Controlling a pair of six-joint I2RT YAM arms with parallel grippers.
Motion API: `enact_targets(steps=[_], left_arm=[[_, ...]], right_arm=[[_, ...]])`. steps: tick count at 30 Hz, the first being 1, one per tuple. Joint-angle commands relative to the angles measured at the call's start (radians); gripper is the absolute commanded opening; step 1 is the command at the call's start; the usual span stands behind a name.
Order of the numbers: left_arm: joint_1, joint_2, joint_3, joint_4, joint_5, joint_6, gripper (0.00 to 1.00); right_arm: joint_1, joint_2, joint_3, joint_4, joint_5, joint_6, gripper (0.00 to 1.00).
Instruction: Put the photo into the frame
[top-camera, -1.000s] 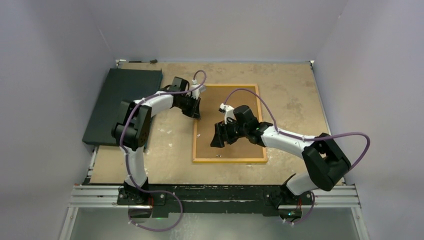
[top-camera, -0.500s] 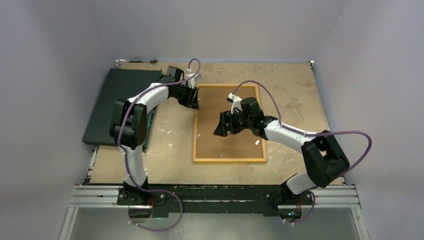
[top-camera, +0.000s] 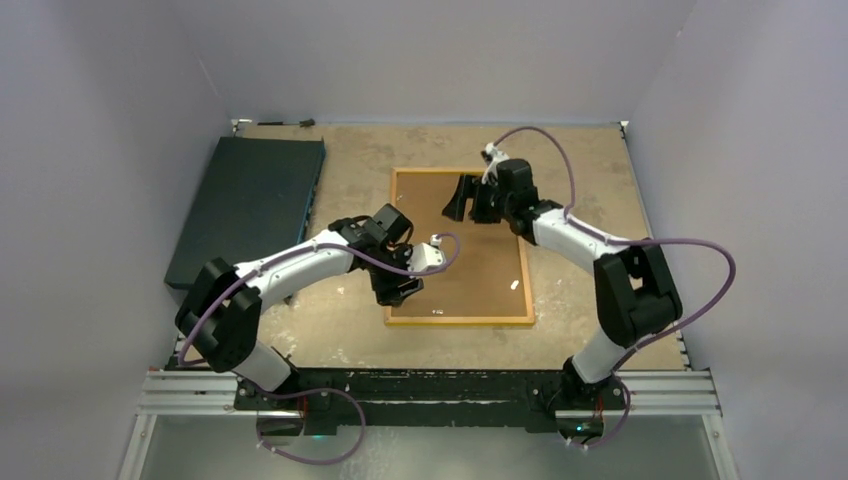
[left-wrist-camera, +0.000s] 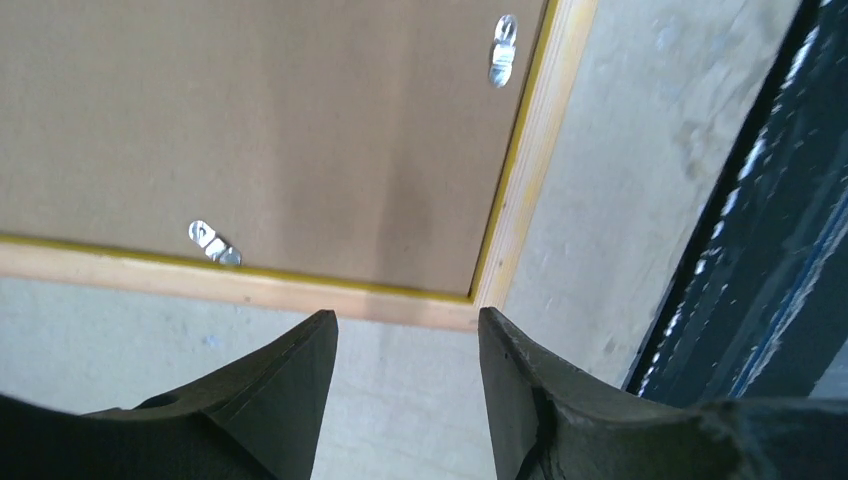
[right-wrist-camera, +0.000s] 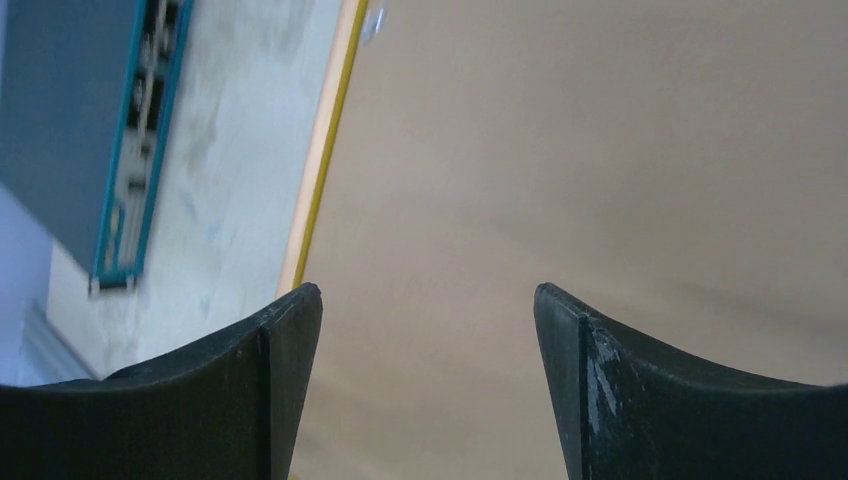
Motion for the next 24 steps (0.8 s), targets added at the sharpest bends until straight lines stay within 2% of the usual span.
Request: enact_targets(steps=[1, 3, 5, 6, 8, 11, 13, 17, 24], left_arm=[[-0.014, -0.044, 0.025, -0.022, -0.186, 0.053, 0.55], [-0.012, -0.018, 0.107, -0.089, -0.222, 0.071, 0.59], [-0.016, 0.045, 0.234, -0.183, -0.168, 0.044, 0.58], [-0.024, 0.059, 0.241, -0.190, -0.125, 0.032, 0.58], [-0.097, 0.028, 0.156, -0.119, -0.117, 0.031, 0.59], [-0.261, -0.026, 0.035, -0.022, -0.206, 0.051, 0.59], [-0.332, -0.050, -0.013, 0.005, -0.244, 0.062, 0.60], [-0.413, -0.067, -0.078, 0.060, -0.329, 0.081, 0.60], [-0.494, -0.075, -0.209, 0.268, -0.643, 0.128, 0.61]], right_arm=[[-0.082, 0.120, 0.245, -0.015, 0.075, 0.018, 0.81], [-0.091, 0.216, 0.409, -0.086, 0.084, -0.016, 0.81], [-0.094, 0.302, 0.525, -0.088, 0.104, -0.032, 0.82], [-0.098, 0.346, 0.580, -0.095, 0.110, -0.034, 0.82], [-0.100, 0.457, 0.713, -0.119, 0.111, -0.050, 0.82], [-0.102, 0.585, 0.902, -0.193, 0.145, -0.091, 0.83], [-0.106, 0.640, 0.997, -0.210, 0.164, -0.114, 0.83], [-0.113, 0.698, 1.045, -0.184, 0.182, -0.140, 0.84], [-0.121, 0.788, 1.100, -0.179, 0.211, -0.158, 0.84]])
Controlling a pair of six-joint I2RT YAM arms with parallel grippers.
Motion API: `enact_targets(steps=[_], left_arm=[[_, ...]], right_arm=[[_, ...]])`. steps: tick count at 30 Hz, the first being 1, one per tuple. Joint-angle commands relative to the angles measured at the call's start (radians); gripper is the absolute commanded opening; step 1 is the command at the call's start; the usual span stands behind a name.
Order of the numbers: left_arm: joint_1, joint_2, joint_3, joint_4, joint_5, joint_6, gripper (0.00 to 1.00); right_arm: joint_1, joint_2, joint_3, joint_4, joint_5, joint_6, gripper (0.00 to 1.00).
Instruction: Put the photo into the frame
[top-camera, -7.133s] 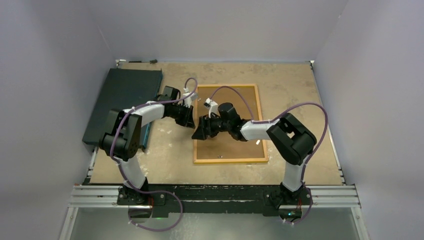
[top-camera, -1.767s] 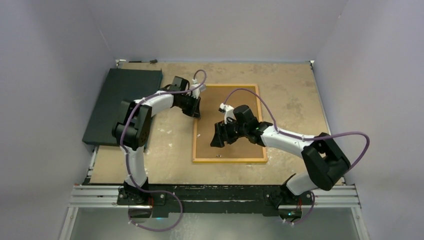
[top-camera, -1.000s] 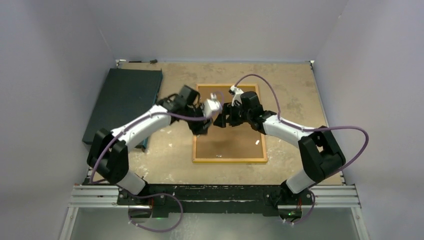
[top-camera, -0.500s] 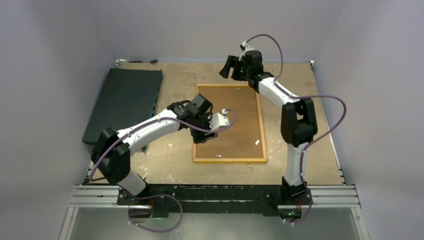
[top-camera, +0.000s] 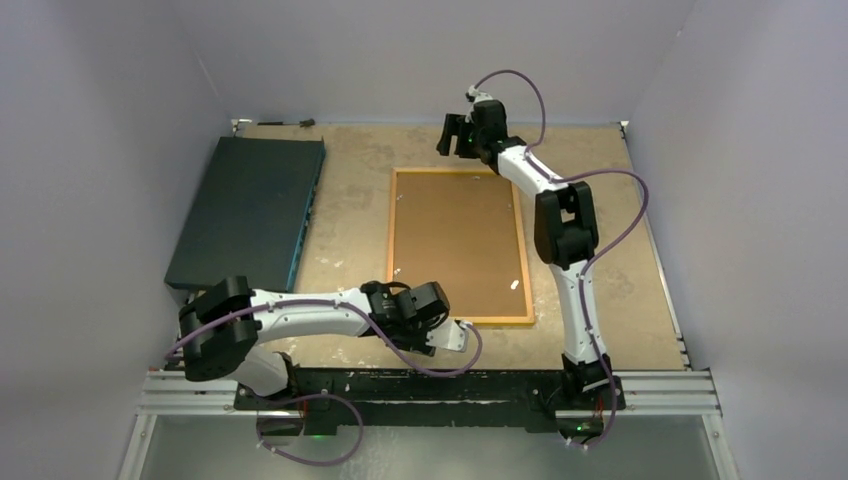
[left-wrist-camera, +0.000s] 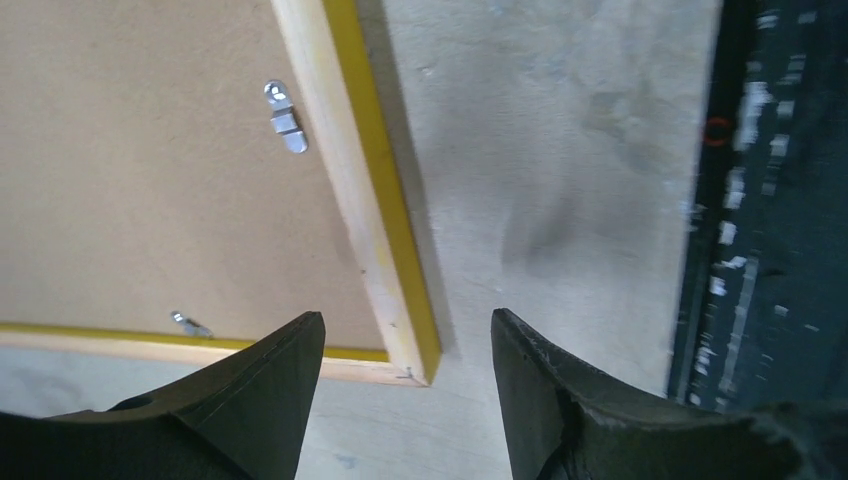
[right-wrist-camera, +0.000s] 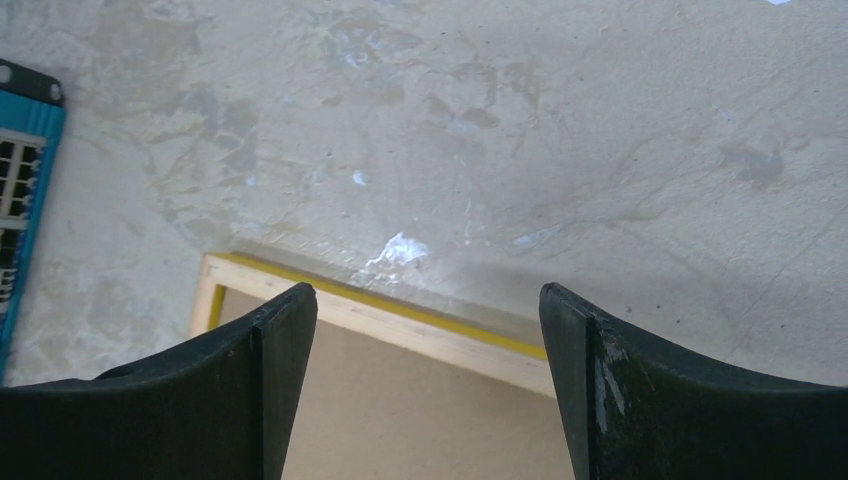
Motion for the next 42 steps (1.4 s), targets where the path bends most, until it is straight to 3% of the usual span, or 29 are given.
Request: enact_targets(steps=[1, 8, 13, 22, 32, 37, 42], left_arm=[[-0.024, -0.028, -0.058, 0.180, -0.246, 0.055, 0.61], [-0.021, -0.086, -0.188, 0.325, -0.401, 0.117, 0.61], [0.021, -0.121, -0.207, 0.327, -0.422, 0.119, 0.61], [0.250, -0.123, -0.236, 0.435, -0.410, 0.193, 0.60], [0.471, -0.074, -0.209, 0.528, -0.335, 0.193, 0.57], [0.600, -0.150, -0.068, 0.317, -0.115, 0.182, 0.56], [0.649, -0.328, -0.101, 0.045, 0.137, 0.362, 0.57]], right_arm=[[-0.009, 0.028, 0.075, 0.001, 0.045, -0.040, 0.84], [-0.032, 0.074, 0.059, 0.001, 0.053, -0.055, 0.84], [-0.051, 0.060, -0.014, 0.016, 0.038, -0.054, 0.84], [-0.072, -0.088, -0.311, 0.106, 0.061, -0.008, 0.81], [-0.071, -0.380, -0.715, 0.143, 0.321, 0.138, 0.79], [-0.072, -0.384, -0.732, 0.089, 0.412, 0.153, 0.82], [-0.071, -0.371, -0.695, 0.087, 0.403, 0.144, 0.84]])
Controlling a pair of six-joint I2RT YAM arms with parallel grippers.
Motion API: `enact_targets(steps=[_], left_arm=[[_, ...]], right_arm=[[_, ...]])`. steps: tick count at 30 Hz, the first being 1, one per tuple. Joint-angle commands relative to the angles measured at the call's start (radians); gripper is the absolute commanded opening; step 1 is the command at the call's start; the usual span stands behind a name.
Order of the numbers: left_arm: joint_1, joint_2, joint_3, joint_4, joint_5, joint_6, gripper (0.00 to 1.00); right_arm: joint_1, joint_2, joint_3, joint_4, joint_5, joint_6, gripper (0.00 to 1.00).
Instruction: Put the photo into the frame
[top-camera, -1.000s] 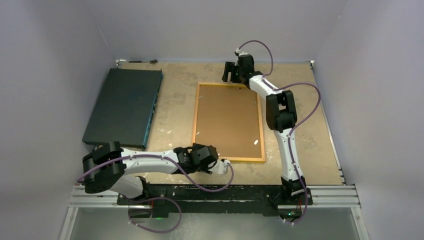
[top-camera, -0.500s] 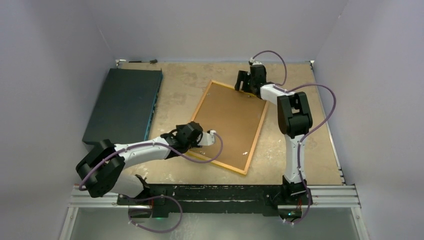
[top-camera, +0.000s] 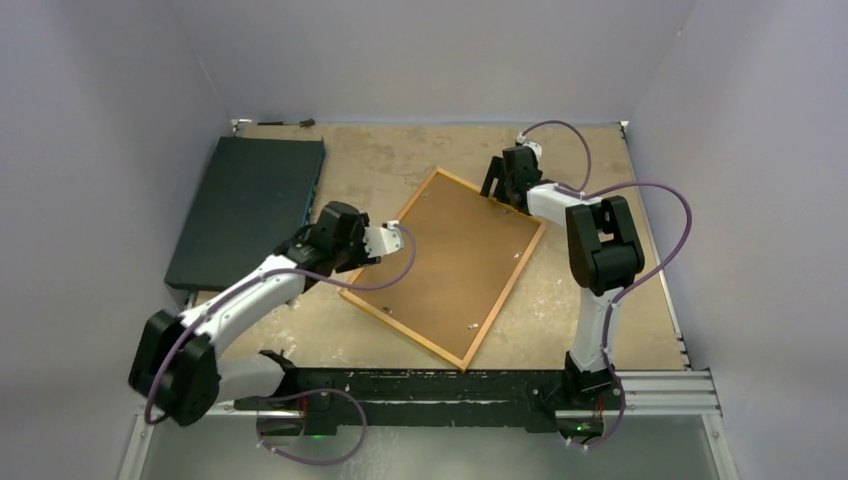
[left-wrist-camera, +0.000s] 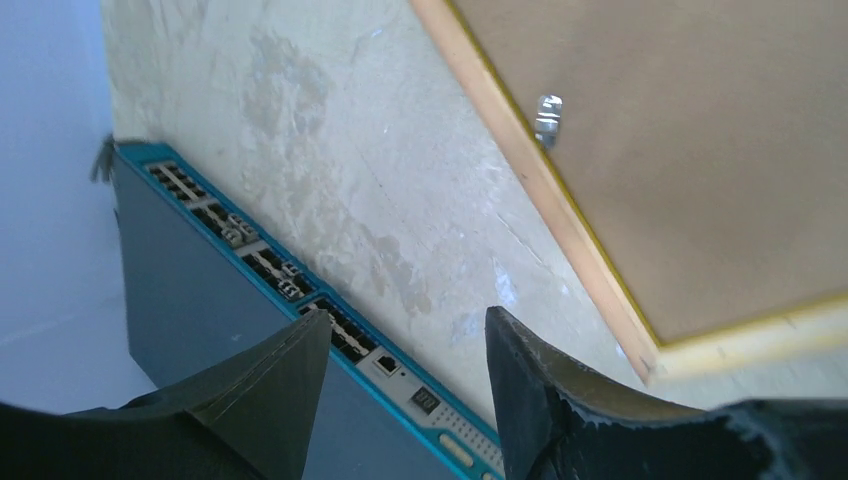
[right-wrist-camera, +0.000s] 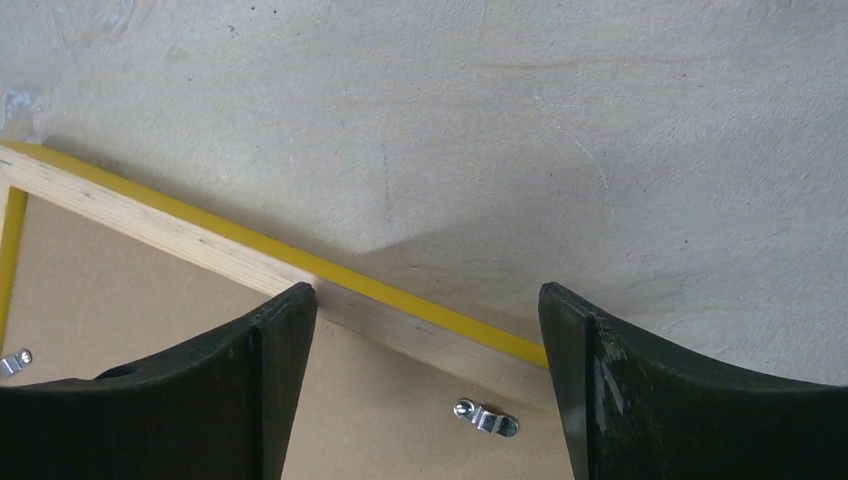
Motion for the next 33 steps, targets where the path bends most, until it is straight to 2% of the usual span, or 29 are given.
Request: enact_targets(steps=[1, 3, 6, 9, 14, 19, 24, 27, 33], left_arm=[[0.007, -0.179, -0.031, -0.280, 0.279, 0.161, 0.58], [-0.040, -0.213, -0.084, -0.302, 0.277, 0.160, 0.58], [-0.150, -0.227, -0.170, -0.229, 0.168, 0.133, 0.58], [-0.206, -0.196, -0.217, -0.131, 0.101, 0.136, 0.58], [-0.222, -0.146, -0.216, -0.090, 0.075, 0.167, 0.59], [-0.268, -0.199, -0.279, 0.013, 0.037, 0.182, 0.62], [-0.279, -0.146, -0.299, 0.155, -0.061, 0.191, 0.62], [-0.280, -0.135, -0.284, 0.124, -0.034, 0.206, 0.62], [-0.279, -0.259, -0.241, -0.035, 0.083, 0.241, 0.62]], right_arm=[[-0.001, 0.000, 0.040, -0.061, 0.056, 0.002, 0.85], [-0.003, 0.004, 0.063, -0.068, 0.038, -0.002, 0.87], [-0.002, 0.013, 0.098, -0.079, 0.010, -0.005, 0.90], [-0.005, 0.020, 0.122, -0.091, -0.011, -0.005, 0.92], [-0.012, 0.020, 0.131, -0.091, -0.041, -0.001, 0.99], [-0.014, 0.026, 0.138, -0.089, -0.067, 0.005, 0.99], [-0.018, 0.026, 0.129, -0.088, -0.090, 0.018, 0.99], [-0.023, 0.018, 0.106, -0.083, -0.096, 0.029, 0.98], [-0.042, 0.010, 0.087, -0.080, -0.097, 0.036, 0.99]])
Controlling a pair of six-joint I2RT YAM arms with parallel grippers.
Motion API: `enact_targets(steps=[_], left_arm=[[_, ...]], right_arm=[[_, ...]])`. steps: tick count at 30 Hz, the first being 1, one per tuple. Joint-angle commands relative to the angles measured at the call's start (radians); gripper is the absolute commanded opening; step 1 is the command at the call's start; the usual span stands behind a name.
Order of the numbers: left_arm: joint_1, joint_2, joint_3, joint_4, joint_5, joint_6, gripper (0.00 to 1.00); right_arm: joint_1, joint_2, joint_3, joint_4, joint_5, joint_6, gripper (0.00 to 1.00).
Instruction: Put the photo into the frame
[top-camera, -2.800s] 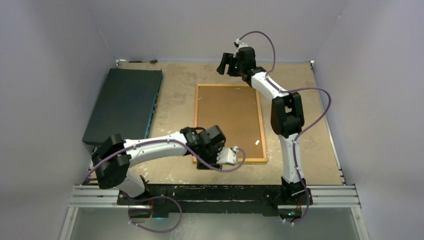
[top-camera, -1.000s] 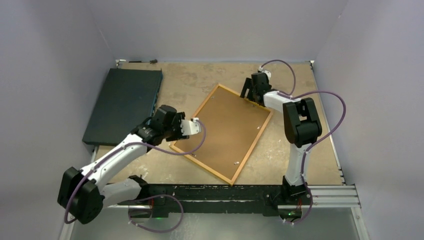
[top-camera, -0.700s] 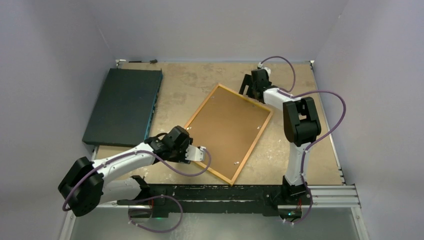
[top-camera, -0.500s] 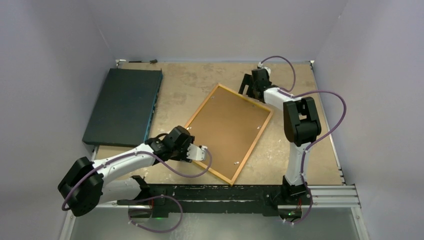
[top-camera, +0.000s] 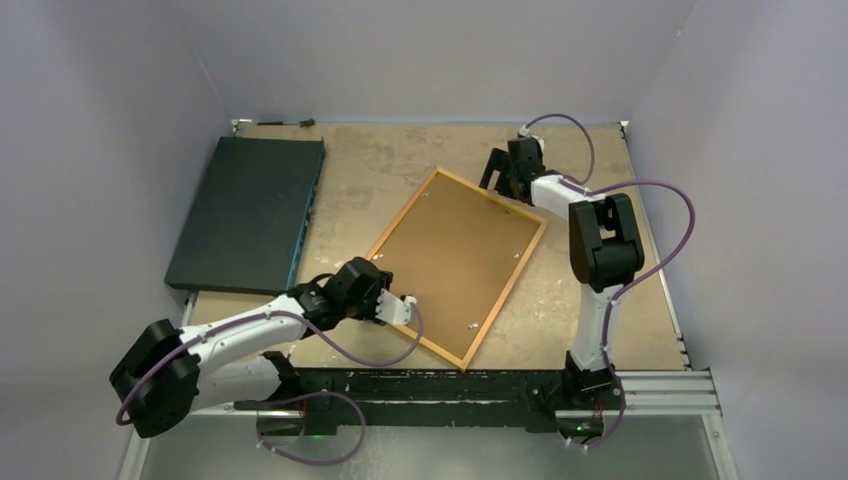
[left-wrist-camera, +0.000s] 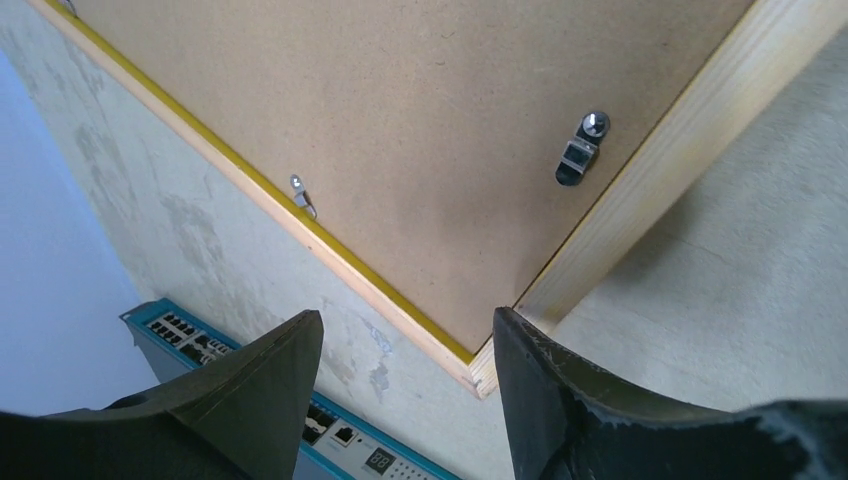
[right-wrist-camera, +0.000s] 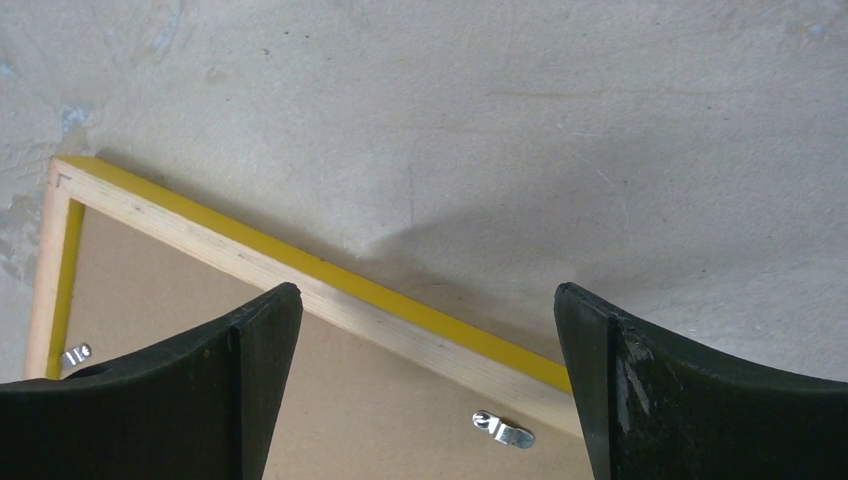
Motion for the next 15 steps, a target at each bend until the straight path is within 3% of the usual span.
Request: enact_targets(steps=[1, 6, 15], left_arm=[[-0.001, -0.097, 0.055, -0.116, 0.090, 0.035, 0.63], [-0.003, -0.120, 0.092, -0.274, 0.195, 0.036, 0.64], [-0.041, -0.019, -0.008, -0.094, 0.126, 0.118, 0.65]], right_arm=[[-0.019, -0.016, -0.010, 0.005, -0.011, 0.019, 0.99], [-0.020, -0.018, 0.004, 0.008, -0.024, 0.024, 0.99], [-0.021, -0.013, 0.016, 0.004, -0.044, 0.036, 0.99]])
